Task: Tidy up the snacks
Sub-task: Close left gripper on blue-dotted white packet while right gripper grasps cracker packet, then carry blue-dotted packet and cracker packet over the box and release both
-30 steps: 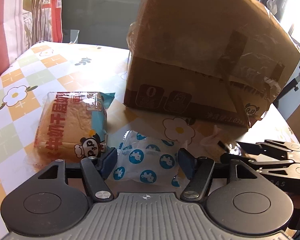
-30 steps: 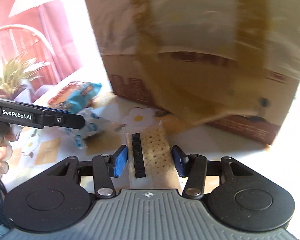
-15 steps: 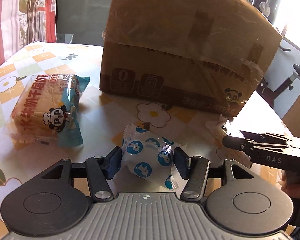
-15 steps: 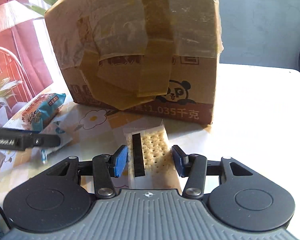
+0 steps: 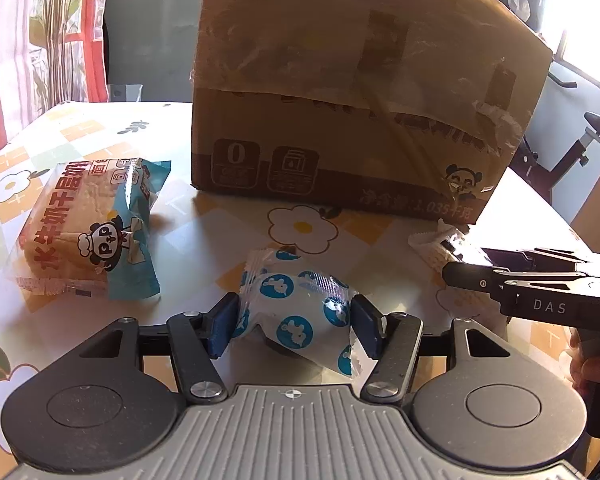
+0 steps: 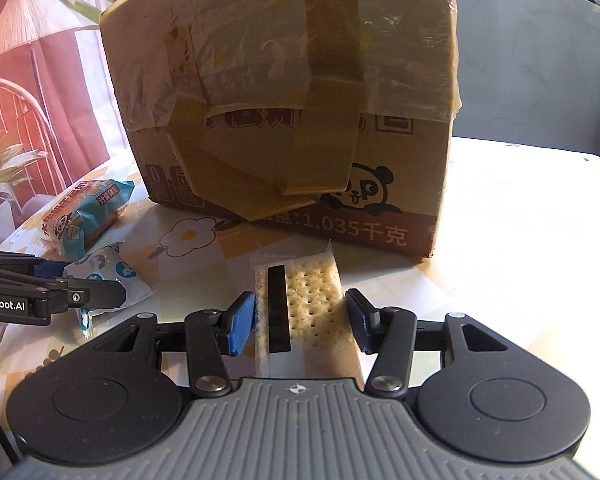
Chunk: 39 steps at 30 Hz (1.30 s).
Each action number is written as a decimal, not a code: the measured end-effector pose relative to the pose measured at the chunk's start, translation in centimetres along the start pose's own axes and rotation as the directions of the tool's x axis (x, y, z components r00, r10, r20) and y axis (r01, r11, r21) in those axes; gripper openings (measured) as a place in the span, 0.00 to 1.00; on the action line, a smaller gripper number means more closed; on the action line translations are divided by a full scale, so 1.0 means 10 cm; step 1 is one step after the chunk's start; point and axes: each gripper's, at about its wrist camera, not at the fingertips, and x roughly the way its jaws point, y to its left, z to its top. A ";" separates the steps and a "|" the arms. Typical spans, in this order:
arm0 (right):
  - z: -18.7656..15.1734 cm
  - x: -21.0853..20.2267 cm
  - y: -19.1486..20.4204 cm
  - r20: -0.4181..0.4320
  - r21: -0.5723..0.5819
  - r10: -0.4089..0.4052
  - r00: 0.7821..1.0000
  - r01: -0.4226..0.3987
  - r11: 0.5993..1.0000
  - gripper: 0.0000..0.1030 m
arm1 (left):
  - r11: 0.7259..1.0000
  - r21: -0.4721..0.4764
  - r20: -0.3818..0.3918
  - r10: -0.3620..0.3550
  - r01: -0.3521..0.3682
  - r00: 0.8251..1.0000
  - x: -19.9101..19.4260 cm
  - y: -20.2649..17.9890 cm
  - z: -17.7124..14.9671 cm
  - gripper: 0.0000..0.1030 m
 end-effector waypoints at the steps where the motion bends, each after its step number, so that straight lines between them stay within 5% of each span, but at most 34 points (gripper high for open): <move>1: 0.00 0.00 0.00 0.000 0.000 0.000 1.000 0.000 1.000 0.52 | 1.000 0.007 -0.001 0.001 -0.001 1.000 0.00 0.00 0.00 0.62; 7: 0.00 0.00 0.00 0.002 0.001 0.003 1.000 -0.003 1.000 0.52 | 0.999 0.037 -0.003 0.014 -0.014 1.000 0.00 -0.04 -0.01 0.62; 14: 0.00 0.02 0.01 0.010 0.001 0.003 1.000 -0.003 1.000 0.52 | 1.000 0.001 -0.013 0.005 -0.005 1.000 -0.06 0.04 0.01 0.48; 27: -0.01 -0.04 0.05 -0.009 0.009 0.010 1.000 -0.010 1.000 0.47 | 1.000 -0.021 0.025 -0.002 0.002 1.000 -0.27 0.06 0.07 0.48; 39: 0.15 -0.63 -0.07 0.108 0.085 -0.032 0.994 0.023 0.996 0.47 | 0.995 0.086 0.207 -0.060 0.043 0.977 -0.70 -0.03 0.71 0.48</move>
